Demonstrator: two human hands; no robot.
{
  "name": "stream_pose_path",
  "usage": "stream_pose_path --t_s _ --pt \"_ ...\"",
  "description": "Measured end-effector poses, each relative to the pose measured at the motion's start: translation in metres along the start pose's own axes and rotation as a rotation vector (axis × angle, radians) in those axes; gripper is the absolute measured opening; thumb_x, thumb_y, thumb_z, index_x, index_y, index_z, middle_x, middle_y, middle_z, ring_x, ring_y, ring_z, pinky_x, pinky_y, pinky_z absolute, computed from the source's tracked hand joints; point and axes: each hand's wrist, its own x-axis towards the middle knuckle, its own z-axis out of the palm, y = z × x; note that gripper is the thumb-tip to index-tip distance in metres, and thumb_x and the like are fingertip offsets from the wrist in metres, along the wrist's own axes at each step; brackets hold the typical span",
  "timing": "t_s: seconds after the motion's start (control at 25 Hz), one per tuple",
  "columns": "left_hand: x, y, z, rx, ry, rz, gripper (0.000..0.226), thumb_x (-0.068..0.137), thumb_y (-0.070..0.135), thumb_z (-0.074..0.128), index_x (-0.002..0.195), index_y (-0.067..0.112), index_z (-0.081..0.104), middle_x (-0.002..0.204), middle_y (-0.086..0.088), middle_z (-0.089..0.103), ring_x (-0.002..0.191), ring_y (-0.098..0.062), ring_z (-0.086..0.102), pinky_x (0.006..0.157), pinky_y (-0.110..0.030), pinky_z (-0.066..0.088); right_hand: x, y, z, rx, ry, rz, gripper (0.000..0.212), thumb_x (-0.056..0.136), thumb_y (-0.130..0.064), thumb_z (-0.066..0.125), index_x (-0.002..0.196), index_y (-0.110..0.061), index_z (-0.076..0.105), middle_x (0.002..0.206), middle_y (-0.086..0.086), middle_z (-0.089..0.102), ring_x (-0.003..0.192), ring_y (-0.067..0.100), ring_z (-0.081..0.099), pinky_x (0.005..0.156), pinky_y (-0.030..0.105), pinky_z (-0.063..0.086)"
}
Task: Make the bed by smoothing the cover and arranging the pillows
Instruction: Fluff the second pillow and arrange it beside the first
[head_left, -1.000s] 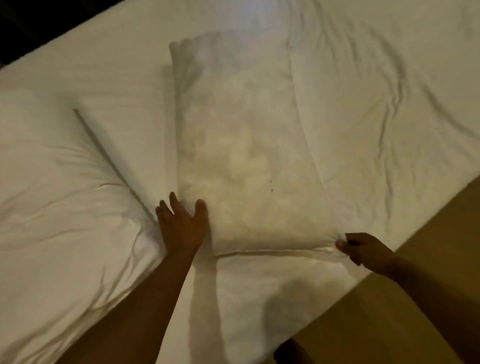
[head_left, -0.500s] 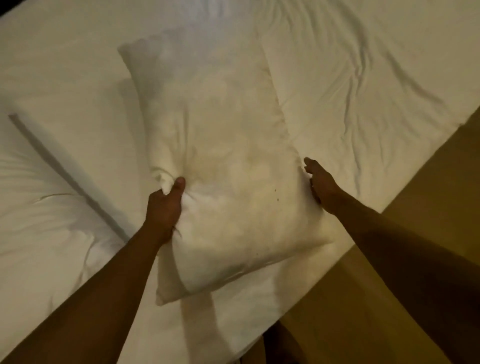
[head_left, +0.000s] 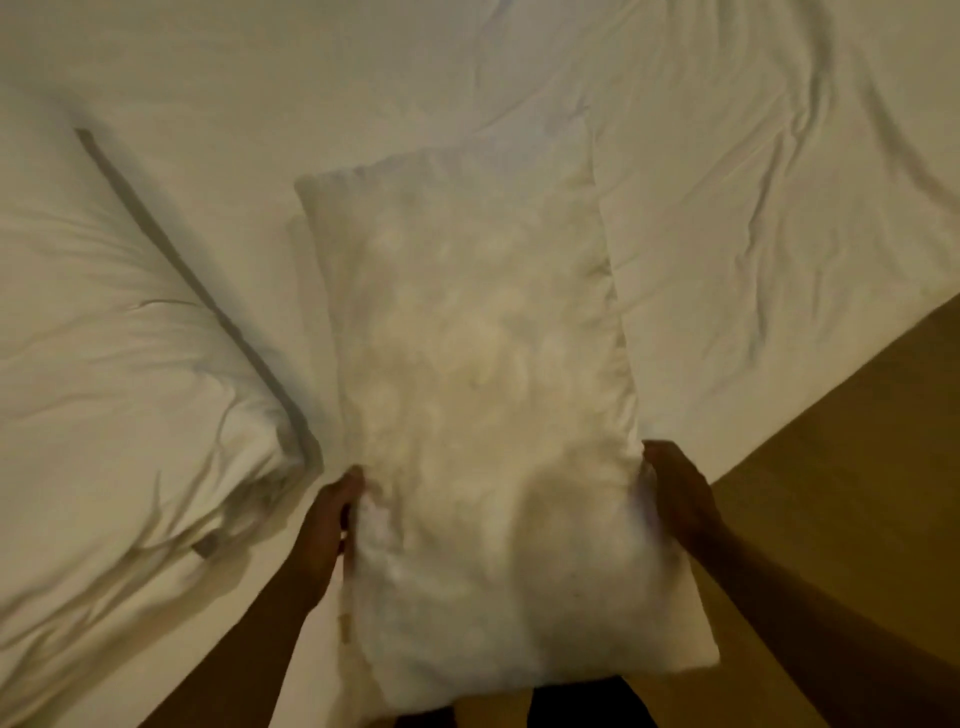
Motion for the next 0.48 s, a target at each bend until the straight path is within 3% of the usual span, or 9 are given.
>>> stream_pose_path --t_s 0.08,0.16,0.24,0.32,0.4,0.48 --pt "0.022 0.033 0.008 -0.091 0.049 0.03 0.084 0.074 0.084 0.052 0.127 0.02 0.063 0.125 -0.007 0.067 0.112 -0.027 0.063 0.1 -0.049 0.048 0.049 -0.035 -0.002 0.142 0.03 -0.004 0.095 0.078 -0.086 0.034 0.136 -0.014 0.055 0.139 0.011 0.056 0.13 0.035 0.051 0.11 0.048 0.04" --pt "0.031 0.062 0.031 -0.04 0.061 0.014 0.099 0.06 0.095 0.05 0.118 0.017 0.061 0.119 -0.007 0.067 0.108 -0.03 0.062 0.1 -0.048 0.049 0.078 -0.082 0.002 0.225 0.019 0.017 0.121 0.059 -0.102 0.038 0.144 -0.017 0.048 0.145 0.01 0.053 0.132 0.033 0.05 0.116 0.05 0.034" --pt "0.028 0.07 0.048 -0.036 0.075 0.013 0.108 0.06 0.096 0.051 0.127 0.011 0.058 0.123 -0.011 0.065 0.107 -0.032 0.062 0.098 -0.044 0.049 0.068 -0.116 0.015 0.161 -0.028 -0.005 0.112 0.07 -0.094 0.041 0.148 -0.012 0.038 0.148 0.013 0.048 0.133 0.036 0.047 0.115 0.045 0.033" --pt "0.015 0.063 0.05 -0.098 0.096 0.033 0.103 0.067 0.088 0.057 0.134 0.01 0.056 0.121 -0.012 0.067 0.102 -0.029 0.064 0.089 -0.038 0.051 0.059 -0.114 0.026 0.086 0.028 0.016 0.096 0.084 -0.08 0.043 0.147 -0.007 0.038 0.147 0.019 0.047 0.133 0.038 0.046 0.109 0.044 0.034" --pt "0.002 0.05 0.04 -0.136 0.092 0.042 0.084 0.073 0.081 0.06 0.121 0.012 0.062 0.105 -0.008 0.07 0.093 -0.025 0.067 0.083 -0.036 0.054 0.042 -0.099 0.029 0.07 0.052 0.017 0.089 0.087 -0.075 0.043 0.142 -0.006 0.046 0.142 0.021 0.051 0.13 0.038 0.049 0.107 0.042 0.036" --pt "-0.021 0.037 0.03 -0.182 0.073 0.039 0.063 0.077 0.072 0.064 0.101 0.014 0.065 0.092 -0.005 0.072 0.084 -0.024 0.07 0.078 -0.036 0.057 0.02 -0.08 0.03 0.093 0.042 0.044 0.103 0.076 -0.087 0.041 0.142 -0.009 0.047 0.142 0.021 0.053 0.129 0.038 0.05 0.11 0.044 0.036"
